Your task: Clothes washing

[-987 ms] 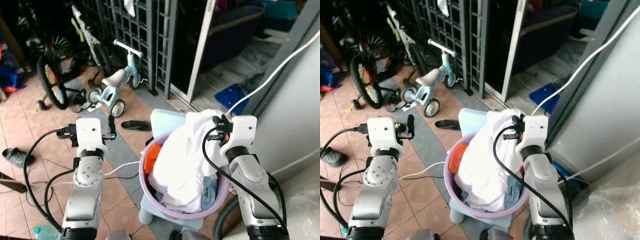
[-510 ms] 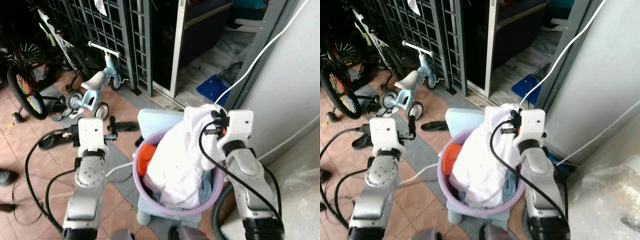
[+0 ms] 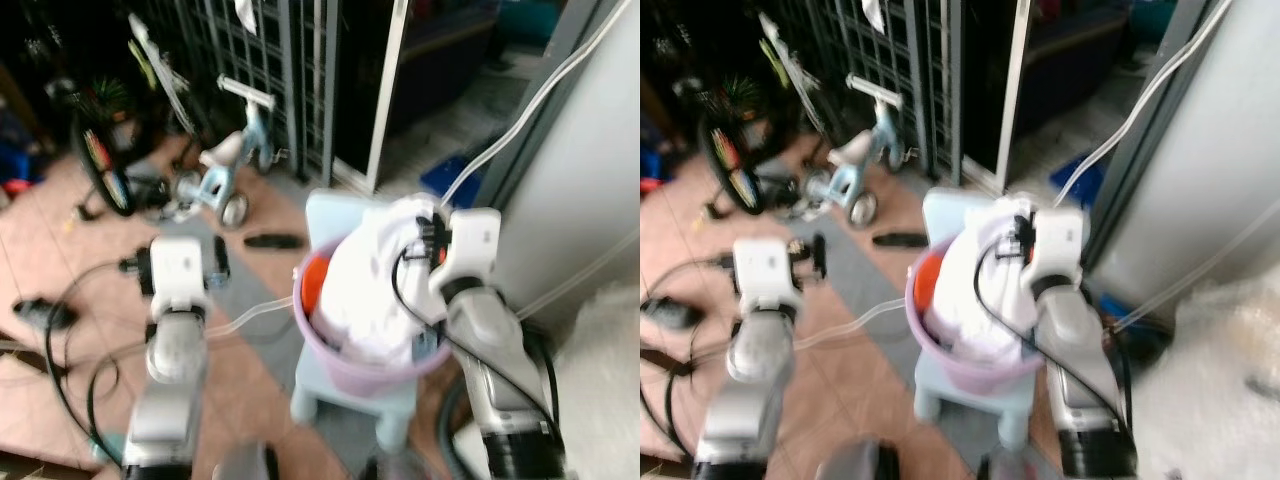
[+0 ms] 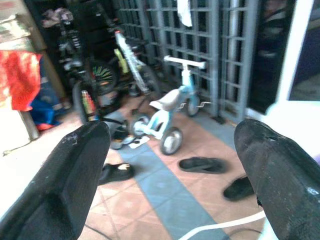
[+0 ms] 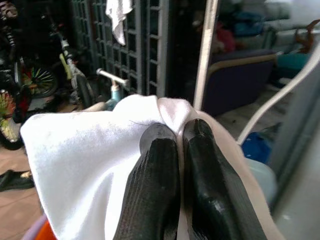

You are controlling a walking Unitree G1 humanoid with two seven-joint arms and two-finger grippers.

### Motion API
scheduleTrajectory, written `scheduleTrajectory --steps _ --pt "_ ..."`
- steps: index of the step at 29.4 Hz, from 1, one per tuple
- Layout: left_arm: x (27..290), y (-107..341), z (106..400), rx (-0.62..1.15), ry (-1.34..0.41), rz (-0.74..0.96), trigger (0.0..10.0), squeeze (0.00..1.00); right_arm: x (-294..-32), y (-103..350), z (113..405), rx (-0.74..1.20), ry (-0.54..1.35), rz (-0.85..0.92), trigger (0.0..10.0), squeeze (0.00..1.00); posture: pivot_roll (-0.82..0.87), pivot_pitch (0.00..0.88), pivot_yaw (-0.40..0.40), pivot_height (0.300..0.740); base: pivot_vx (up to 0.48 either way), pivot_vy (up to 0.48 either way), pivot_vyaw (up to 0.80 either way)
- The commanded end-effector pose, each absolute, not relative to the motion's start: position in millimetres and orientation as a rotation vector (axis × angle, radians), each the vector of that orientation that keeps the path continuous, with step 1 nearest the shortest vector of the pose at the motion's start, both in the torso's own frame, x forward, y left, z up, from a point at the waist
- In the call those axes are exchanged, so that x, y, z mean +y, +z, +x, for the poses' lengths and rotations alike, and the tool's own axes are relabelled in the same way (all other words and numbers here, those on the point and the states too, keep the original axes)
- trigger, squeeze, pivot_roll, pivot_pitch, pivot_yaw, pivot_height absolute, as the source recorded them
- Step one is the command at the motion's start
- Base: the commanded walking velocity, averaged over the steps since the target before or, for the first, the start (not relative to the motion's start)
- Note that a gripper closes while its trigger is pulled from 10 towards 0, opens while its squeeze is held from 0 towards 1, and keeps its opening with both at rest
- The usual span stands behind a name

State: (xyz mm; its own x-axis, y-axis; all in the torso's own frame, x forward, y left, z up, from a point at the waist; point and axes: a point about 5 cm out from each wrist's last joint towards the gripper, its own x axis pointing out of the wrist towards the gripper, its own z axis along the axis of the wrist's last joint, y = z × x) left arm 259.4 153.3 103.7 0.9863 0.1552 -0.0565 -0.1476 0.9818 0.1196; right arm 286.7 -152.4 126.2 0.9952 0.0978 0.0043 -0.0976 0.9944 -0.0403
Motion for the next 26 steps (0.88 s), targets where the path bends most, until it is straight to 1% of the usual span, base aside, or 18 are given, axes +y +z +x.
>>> scheduleTrajectory --steps 1,5,10,12,26 --pt "155.4 109.6 262.1 0.046 0.152 0.129 10.0 0.0 -152.2 132.3 288.1 -0.034 0.093 -0.04 10.0 0.0 -0.05 0.0 0.011 0.74 0.0 0.0 -0.78" --pt "153.5 111.4 260.7 0.027 0.104 0.103 10.0 0.0 -153.0 133.7 289.6 -0.044 0.085 -0.046 10.0 0.0 -0.05 0.0 0.013 0.74 0.0 0.0 -0.79" --pt "152.5 109.3 259.1 0.036 0.096 0.097 10.0 0.0 -152.6 134.8 290.2 -0.052 0.082 -0.052 10.0 0.0 -0.06 0.0 0.011 0.74 0.0 0.0 -0.79" --pt "151.0 108.8 258.6 0.035 0.089 0.099 10.0 0.0 -152.6 135.4 290.4 -0.055 0.083 -0.055 10.0 0.0 -0.06 0.0 0.01 0.74 0.0 -0.24 -0.79" --pt "151.3 106.6 258.9 0.047 0.078 0.101 10.0 0.0 -150.7 139.4 294.6 -0.078 0.082 -0.07 10.0 0.0 -0.06 0.0 0.013 0.74 0.0 -0.392 -0.76"
